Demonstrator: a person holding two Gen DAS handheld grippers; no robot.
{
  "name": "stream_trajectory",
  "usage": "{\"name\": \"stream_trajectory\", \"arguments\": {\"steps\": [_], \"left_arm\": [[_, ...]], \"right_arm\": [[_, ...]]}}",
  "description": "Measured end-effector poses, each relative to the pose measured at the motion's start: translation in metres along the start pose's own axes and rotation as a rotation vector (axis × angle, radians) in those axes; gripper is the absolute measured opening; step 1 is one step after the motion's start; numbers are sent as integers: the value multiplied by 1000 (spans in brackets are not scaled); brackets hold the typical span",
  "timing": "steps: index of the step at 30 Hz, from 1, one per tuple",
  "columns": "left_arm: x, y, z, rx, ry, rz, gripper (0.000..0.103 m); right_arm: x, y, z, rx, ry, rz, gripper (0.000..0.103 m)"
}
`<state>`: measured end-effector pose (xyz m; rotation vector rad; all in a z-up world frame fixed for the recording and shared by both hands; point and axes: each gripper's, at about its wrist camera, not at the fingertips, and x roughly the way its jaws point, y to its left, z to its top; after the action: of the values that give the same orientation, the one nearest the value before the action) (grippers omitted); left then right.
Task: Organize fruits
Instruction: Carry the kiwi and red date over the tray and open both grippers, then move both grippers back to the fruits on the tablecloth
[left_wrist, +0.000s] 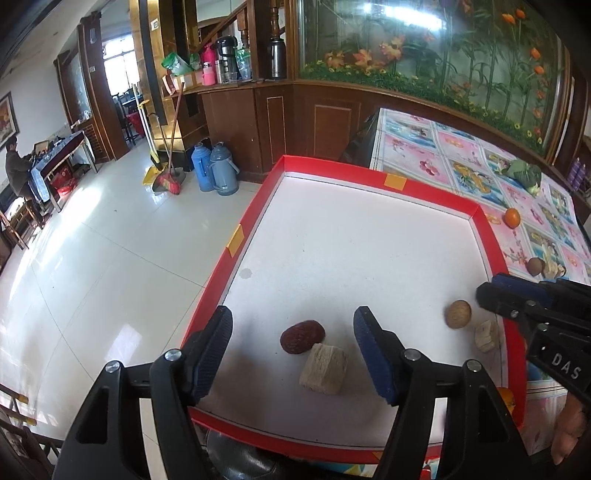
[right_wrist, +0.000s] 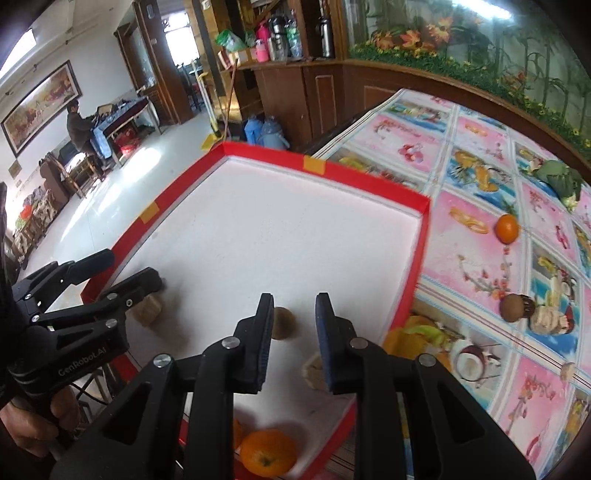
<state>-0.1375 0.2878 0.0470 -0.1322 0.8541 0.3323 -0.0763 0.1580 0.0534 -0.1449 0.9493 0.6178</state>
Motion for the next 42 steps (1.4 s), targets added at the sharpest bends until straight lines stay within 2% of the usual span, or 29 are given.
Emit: {"name": "stream_trajectory", "arguments": {"steps": [2,4,11,16,30,42], "left_arm": [[-3,-2,-1,-6,-5,-4,75],[-6,-8,-1,0,-9,-14,75],[-18,-44,-1,68,-30,-52,75],[-27,-85,-8,160,-30,-90,75],[-51,-189,-30,404,-12,-174,78],[-54,-257,-29,537,-10,-223,78]], "right_arm": [[-9,-8,-4,17,-17,-17,38],[-18,-16,-7,36,-36,-33,41],[-54,-53,-26,91,-105,-124,41],[-78,-90,-45,155,-138,-183,41],[-133,-206,-95,391,-207,-251,41],[-158,-284,-143,558,-204,-303,41]]}}
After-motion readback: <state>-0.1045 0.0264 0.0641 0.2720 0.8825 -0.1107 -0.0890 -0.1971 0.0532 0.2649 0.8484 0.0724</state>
